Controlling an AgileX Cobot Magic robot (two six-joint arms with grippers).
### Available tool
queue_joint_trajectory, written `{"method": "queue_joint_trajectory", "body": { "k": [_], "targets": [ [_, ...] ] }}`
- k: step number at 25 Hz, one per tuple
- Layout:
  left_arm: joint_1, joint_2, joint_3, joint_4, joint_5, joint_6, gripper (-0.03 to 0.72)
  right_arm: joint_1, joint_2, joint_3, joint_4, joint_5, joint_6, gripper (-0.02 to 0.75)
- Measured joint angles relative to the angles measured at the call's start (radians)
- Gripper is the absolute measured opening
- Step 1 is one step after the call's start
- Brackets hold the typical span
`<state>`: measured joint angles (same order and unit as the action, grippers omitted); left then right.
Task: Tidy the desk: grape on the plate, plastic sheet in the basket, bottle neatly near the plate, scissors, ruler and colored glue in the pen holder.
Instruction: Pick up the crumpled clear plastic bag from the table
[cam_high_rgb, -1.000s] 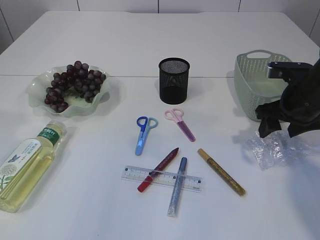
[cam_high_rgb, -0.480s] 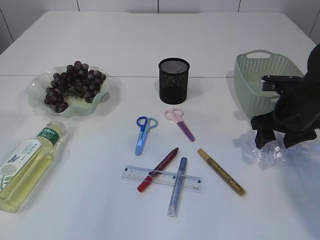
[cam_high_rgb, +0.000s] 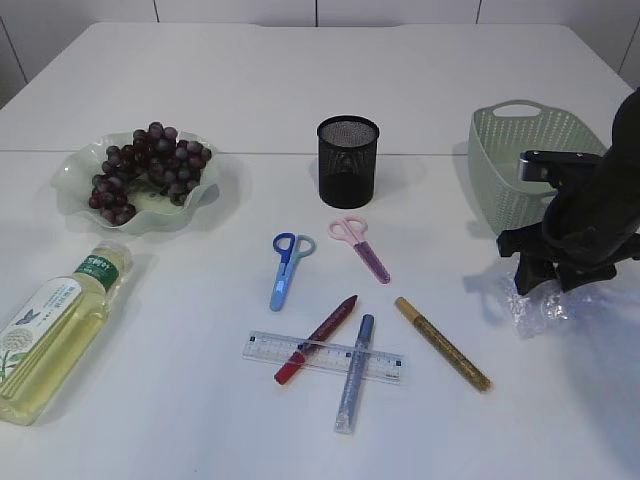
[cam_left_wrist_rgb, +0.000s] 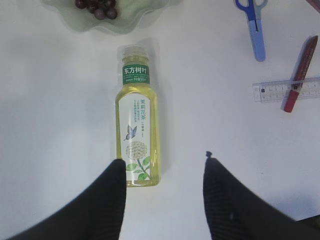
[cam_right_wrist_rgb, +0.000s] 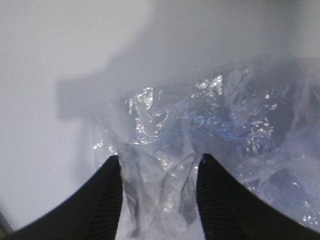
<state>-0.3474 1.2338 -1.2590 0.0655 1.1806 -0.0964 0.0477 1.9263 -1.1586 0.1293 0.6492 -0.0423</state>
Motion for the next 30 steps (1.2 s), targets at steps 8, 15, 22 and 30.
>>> {"method": "queue_joint_trajectory", "body": {
  "k": [8, 15, 22, 30],
  "targets": [
    [0.0, -0.029, 0.002, 0.015, 0.011, 0.0, 0.361, 0.0, 0.001, -0.002, 0.001, 0.004, 0.0, 0.093],
    [0.0, -0.046, 0.002, 0.028, 0.013, 0.0, 0.361, 0.0, 0.001, -0.002, 0.001, 0.046, 0.0, -0.003],
    [0.0, -0.046, 0.002, 0.031, 0.013, 0.0, 0.361, 0.0, -0.076, -0.002, 0.001, 0.106, 0.002, -0.003],
    [0.0, -0.046, 0.002, 0.031, 0.013, 0.0, 0.361, 0.0, -0.192, -0.002, -0.001, 0.241, 0.017, -0.003]
  ]
}}
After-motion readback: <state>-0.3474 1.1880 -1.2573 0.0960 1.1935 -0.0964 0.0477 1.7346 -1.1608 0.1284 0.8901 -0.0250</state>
